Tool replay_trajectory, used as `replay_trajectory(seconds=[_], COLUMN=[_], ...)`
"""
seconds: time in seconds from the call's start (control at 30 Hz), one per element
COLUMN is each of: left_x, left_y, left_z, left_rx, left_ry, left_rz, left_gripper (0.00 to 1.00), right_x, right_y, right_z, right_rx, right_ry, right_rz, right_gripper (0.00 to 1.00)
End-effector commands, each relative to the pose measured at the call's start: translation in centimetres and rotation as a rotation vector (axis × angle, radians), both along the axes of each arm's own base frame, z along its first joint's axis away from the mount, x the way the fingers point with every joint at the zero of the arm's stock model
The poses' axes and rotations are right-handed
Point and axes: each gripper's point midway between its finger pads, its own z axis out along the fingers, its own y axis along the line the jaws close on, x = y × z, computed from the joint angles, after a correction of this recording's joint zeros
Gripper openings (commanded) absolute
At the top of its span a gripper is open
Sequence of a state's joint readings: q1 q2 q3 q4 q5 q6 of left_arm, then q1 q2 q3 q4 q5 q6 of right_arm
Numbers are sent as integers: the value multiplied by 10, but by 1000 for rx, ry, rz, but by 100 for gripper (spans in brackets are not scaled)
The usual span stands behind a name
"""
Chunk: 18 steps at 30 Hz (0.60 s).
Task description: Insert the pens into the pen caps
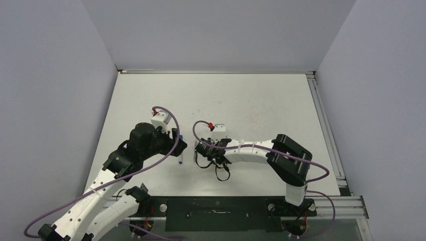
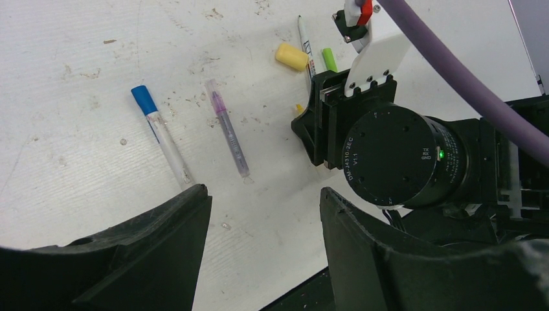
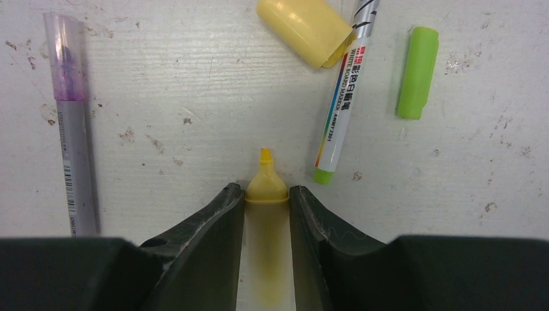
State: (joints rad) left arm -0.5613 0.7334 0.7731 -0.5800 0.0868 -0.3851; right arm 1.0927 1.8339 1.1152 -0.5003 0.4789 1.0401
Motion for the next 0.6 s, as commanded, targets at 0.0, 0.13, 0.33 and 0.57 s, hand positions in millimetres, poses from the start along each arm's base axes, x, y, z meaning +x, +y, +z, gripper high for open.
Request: replay_trajectory(seconds=[0.0, 0.13, 0.33, 0.57], left_x=[2, -3, -15, -24], left_y=[-6, -13, -25, -38], left_z=[6, 6, 6, 18], left_rx=[-31, -62, -138, -238], left_ry=[-23, 6, 57, 84], left_rz=[-16, -45, -89, -136], left_gripper=[61, 61, 65, 69], right_x=[2, 4, 10, 11], right_y=[-6, -2, 3, 16], right_z=[16, 36, 85, 143], right_rx=[35, 76, 168, 272], right_ry=[-28, -59, -136, -228], right_rz=[-16, -7, 3, 42], right_gripper=[5, 5, 5, 5])
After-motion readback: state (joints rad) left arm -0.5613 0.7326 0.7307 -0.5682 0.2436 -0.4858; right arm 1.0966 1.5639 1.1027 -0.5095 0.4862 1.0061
